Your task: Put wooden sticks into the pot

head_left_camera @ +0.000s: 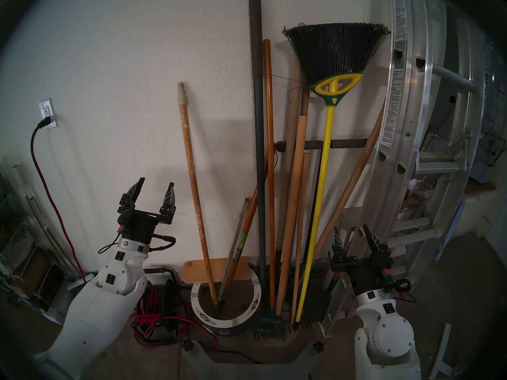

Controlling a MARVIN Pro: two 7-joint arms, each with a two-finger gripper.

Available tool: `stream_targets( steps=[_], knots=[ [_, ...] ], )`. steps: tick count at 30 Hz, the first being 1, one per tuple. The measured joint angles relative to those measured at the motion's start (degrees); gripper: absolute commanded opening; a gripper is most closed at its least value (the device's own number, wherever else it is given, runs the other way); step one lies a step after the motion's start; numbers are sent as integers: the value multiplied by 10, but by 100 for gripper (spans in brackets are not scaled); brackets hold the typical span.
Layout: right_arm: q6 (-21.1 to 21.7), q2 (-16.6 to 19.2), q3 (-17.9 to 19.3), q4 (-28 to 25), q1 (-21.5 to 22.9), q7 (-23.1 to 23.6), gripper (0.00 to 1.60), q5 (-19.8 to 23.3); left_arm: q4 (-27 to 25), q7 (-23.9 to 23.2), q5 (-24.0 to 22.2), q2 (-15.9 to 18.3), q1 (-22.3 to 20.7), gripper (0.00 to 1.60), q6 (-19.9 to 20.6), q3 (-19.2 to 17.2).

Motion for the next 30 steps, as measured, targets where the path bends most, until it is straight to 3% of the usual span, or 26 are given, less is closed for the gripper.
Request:
stream_targets(
  steps=[19,30],
  knots=[
    [0,0,0,0,0,0,160,0,-167,9,-36,3,136,160,39,83],
    [0,0,0,0,0,0,160,0,-240,42,-49,27,205,160,48,88]
  ],
)
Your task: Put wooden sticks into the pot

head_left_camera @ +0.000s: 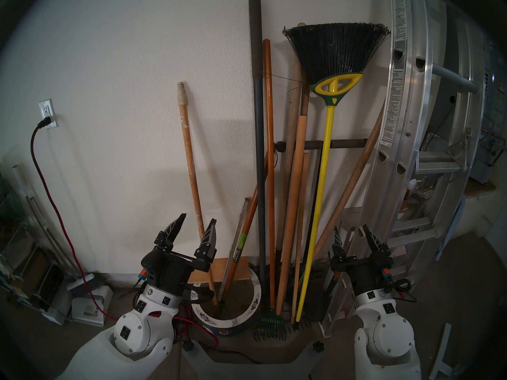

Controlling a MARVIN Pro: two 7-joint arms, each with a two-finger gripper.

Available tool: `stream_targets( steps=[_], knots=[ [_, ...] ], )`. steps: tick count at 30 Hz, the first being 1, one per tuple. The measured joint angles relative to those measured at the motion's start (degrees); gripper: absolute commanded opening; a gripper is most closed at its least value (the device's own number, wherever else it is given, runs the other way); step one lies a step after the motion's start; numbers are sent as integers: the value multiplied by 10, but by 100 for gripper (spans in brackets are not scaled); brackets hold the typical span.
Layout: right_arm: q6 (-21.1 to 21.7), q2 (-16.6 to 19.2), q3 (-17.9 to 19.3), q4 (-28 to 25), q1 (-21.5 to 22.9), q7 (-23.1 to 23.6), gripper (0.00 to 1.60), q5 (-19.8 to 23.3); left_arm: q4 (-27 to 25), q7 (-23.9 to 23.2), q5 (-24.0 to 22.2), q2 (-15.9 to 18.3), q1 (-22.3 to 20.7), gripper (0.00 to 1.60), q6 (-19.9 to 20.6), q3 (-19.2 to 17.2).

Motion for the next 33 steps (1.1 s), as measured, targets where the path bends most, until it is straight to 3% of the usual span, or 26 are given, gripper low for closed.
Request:
stream_targets(
  steps=[33],
  knots=[
    [0,0,0,0,0,0,160,0,-148,156,-26,89,197,160,47,-114]
  ],
)
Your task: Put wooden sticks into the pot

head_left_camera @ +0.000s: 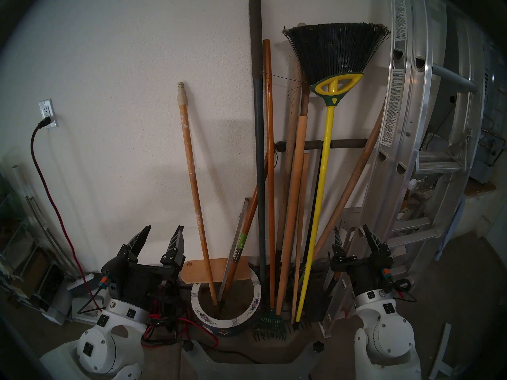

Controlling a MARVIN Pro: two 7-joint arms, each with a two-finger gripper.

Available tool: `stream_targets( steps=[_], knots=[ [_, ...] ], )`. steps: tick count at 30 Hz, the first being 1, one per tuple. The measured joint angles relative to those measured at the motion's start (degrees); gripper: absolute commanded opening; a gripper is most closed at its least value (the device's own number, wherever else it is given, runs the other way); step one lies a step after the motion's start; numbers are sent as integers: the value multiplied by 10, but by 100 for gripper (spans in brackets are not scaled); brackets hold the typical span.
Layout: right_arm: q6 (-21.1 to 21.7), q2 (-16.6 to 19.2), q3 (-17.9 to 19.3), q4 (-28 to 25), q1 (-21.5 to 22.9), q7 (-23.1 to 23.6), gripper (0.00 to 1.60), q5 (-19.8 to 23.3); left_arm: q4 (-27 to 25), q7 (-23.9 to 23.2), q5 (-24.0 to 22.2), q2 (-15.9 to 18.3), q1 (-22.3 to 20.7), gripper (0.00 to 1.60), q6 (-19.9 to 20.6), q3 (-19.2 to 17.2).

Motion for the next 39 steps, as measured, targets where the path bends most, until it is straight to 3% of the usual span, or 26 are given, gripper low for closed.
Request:
stream_targets(
  steps=[22,32,39],
  knots=[
    [13,4,-19,35,17,-2,160,-8,-80,86,9,16,128,160,57,-71],
    [39,20,-38,86,67,-21,160,-25,-85,102,24,7,190,160,74,-109],
    [63,30,-48,165,119,-40,160,-40,-85,95,34,-1,236,160,71,-138]
  ],
)
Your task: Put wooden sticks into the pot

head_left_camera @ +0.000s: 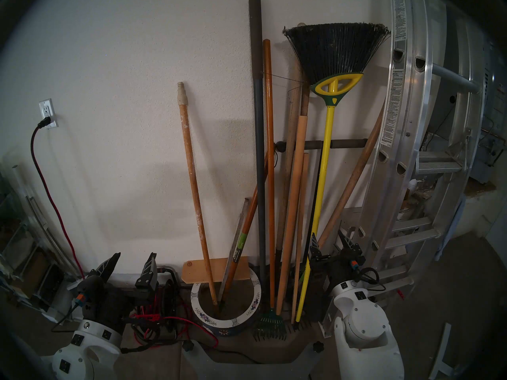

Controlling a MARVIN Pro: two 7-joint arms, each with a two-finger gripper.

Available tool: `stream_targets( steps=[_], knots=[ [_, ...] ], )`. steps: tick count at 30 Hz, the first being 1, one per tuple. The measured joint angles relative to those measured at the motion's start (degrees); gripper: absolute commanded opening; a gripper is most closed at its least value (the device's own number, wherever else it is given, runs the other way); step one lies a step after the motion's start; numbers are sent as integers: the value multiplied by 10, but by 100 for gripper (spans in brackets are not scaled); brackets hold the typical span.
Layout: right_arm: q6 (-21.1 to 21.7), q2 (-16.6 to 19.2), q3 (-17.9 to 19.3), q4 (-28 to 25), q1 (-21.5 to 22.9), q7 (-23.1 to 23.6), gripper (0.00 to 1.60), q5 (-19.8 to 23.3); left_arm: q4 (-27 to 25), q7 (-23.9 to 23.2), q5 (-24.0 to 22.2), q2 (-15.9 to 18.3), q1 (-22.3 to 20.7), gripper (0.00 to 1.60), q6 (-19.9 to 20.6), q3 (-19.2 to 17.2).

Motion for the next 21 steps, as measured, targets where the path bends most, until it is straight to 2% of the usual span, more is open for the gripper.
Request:
stream_targets(
  steps=[5,8,9,15,21],
  knots=[
    [13,4,-3,60,35,-15,160,-11,0,-12,5,-7,17,160,-7,-14],
    [13,4,-3,60,35,-15,160,-11,0,-12,5,-7,17,160,-7,-14],
    [20,7,-2,106,68,-28,160,-18,0,-23,8,-14,27,160,-13,-23],
    [21,8,-1,116,77,-31,160,-21,0,-29,8,-17,29,160,-15,-27],
    [29,23,20,187,115,-33,160,-23,0,-42,9,-26,31,160,-19,-35]
  ],
)
